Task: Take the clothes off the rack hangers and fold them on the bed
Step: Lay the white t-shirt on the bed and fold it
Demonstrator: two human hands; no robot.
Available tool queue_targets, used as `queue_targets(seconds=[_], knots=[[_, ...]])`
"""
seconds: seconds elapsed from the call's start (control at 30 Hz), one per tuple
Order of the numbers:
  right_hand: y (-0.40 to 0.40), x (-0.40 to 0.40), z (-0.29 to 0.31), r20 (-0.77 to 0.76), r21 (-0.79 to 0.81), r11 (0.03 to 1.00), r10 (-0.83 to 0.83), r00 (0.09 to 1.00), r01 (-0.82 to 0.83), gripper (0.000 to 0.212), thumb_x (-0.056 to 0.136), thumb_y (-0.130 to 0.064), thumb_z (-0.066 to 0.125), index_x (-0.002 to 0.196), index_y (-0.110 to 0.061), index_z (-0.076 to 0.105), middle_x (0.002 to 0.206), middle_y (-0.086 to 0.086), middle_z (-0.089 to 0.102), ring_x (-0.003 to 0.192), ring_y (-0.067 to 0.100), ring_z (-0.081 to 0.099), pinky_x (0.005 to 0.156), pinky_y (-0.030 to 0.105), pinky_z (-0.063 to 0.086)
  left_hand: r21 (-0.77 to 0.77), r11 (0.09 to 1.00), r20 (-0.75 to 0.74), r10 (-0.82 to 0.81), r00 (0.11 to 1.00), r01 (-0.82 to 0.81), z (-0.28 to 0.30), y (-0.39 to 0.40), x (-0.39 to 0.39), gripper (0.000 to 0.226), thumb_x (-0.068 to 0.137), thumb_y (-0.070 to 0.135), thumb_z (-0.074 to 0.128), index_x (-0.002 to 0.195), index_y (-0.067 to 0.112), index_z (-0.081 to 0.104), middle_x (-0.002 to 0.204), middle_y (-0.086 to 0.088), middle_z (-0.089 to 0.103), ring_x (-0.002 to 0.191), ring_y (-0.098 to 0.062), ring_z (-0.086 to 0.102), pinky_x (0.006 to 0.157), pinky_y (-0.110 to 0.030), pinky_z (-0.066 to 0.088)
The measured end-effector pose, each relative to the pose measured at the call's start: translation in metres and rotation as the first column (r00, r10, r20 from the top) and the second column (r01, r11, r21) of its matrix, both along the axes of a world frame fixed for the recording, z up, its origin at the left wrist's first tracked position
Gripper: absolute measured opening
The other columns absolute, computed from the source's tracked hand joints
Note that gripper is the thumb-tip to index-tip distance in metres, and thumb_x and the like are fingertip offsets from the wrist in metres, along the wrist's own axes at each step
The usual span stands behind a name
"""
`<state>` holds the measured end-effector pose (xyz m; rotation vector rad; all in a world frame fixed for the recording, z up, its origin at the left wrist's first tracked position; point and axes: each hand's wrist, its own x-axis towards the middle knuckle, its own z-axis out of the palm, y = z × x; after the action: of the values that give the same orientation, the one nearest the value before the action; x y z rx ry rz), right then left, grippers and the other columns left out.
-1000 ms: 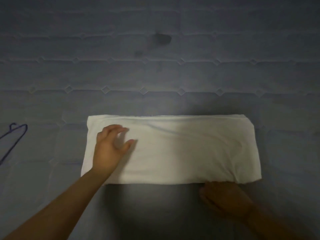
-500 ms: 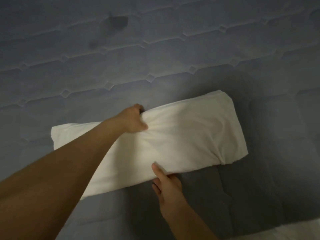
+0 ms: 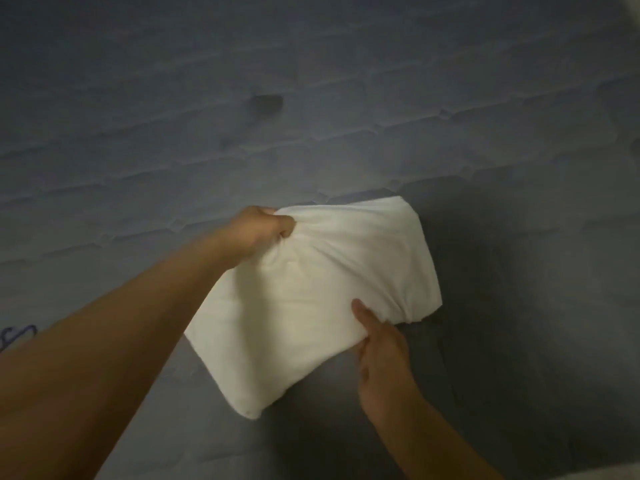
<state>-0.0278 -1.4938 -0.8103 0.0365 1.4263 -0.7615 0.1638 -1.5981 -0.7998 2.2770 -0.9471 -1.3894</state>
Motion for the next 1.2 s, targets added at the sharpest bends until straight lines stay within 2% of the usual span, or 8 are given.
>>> queue_targets(seconds=[0.23,0.43,0.6,0.7,0.77,0.87,1.07,1.2], knots=[[-0.108,0.020,0.103,-0.215,-0.383,0.890,0.175,0.961,-0.247,0.021,0.081,-0.033,0.069,0.094,-0.016,0.067,0.101,0.002,0.069,0.096,0.022,0.064,0.082,0.039,0.051,-0.315,0.837,-0.362,0.329,0.872,-0.446,0.102,-0.019,0.038,0.034,0.048,0.016,0.065,0.082,0.015,0.066,0.084,-0.007,0.064,0.079,-0.021,0.058,0.068,-0.025,0.044],[-0.148,0.040,0.176,-0.438,-0.707,0.545,0.162,0.884,-0.450,0.011,0.089,-0.028,0.060,0.090,-0.022,0.069,0.086,-0.007,0.069,0.078,0.003,0.064,0.069,0.017,0.050,-0.587,0.643,-0.495,0.195,0.846,-0.492,0.160,0.004,0.063,0.022,0.064,0.001,0.063,0.073,0.018,0.074,0.081,0.007,0.070,0.084,-0.010,0.062,0.075,-0.019,0.045],[-0.116,0.026,0.132,-0.586,-0.672,0.426,0.194,0.787,-0.606,0.013,0.082,-0.015,0.068,0.076,-0.025,0.067,0.077,-0.007,0.067,0.068,-0.004,0.060,0.066,0.014,0.049,-0.550,0.696,-0.533,0.134,0.835,-0.462,0.109,0.073,0.062,0.027,0.056,0.010,0.068,0.080,0.017,0.078,0.091,0.005,0.073,0.094,-0.005,0.066,0.079,-0.012,0.048],[-0.080,0.003,0.068,-0.755,-0.441,0.405,0.315,0.575,-0.801,0.009,0.080,-0.016,0.071,0.073,-0.012,0.070,0.073,0.008,0.069,0.074,0.012,0.062,0.072,0.024,0.051,-0.364,0.804,-0.525,0.239,0.817,-0.469,0.045,0.131,0.048,0.045,0.047,0.032,0.077,0.089,0.015,0.077,0.101,-0.001,0.073,0.101,-0.009,0.065,0.082,-0.014,0.050],[-0.049,-0.014,0.019,-0.799,-0.111,0.324,0.533,0.279,-0.939,0.015,0.083,-0.024,0.069,0.070,-0.016,0.069,0.067,0.007,0.066,0.077,0.020,0.063,0.063,0.019,0.043,-0.192,0.843,-0.473,0.369,0.800,-0.503,-0.003,0.175,0.027,0.051,0.047,0.038,0.083,0.091,0.013,0.075,0.097,-0.002,0.074,0.099,-0.016,0.067,0.078,-0.016,0.051],[0.000,-0.042,-0.041,-0.646,0.231,0.085,0.758,-0.087,-0.969,0.027,0.089,-0.031,0.062,0.110,-0.015,0.069,0.108,0.006,0.070,0.104,0.019,0.062,0.070,0.015,0.035,0.047,0.813,-0.420,0.543,0.727,-0.580,-0.046,0.224,-0.007,0.008,0.075,0.017,0.075,0.081,0.011,0.075,0.083,-0.005,0.075,0.087,-0.022,0.067,0.070,-0.020,0.051],[0.009,-0.056,-0.071,-0.608,0.068,0.341,0.759,0.232,-0.938,0.021,0.084,-0.007,0.066,0.105,-0.008,0.066,0.097,0.004,0.064,0.096,0.019,0.061,0.065,0.011,0.041,0.081,0.836,-0.296,0.540,0.788,-0.543,-0.074,0.231,-0.012,0.007,0.079,0.019,0.072,0.075,0.019,0.067,0.065,0.012,0.069,0.068,-0.003,0.064,0.060,-0.012,0.046],[-0.023,-0.030,-0.064,-0.596,-0.090,0.499,0.667,0.448,-0.862,0.010,0.092,-0.018,0.056,0.097,-0.012,0.062,0.087,0.000,0.062,0.080,0.010,0.059,0.063,0.016,0.045,0.072,0.884,-0.243,0.465,0.851,-0.463,-0.068,0.194,0.008,0.012,0.081,0.034,0.070,0.085,0.022,0.068,0.081,0.013,0.068,0.074,-0.003,0.062,0.053,-0.005,0.043]])
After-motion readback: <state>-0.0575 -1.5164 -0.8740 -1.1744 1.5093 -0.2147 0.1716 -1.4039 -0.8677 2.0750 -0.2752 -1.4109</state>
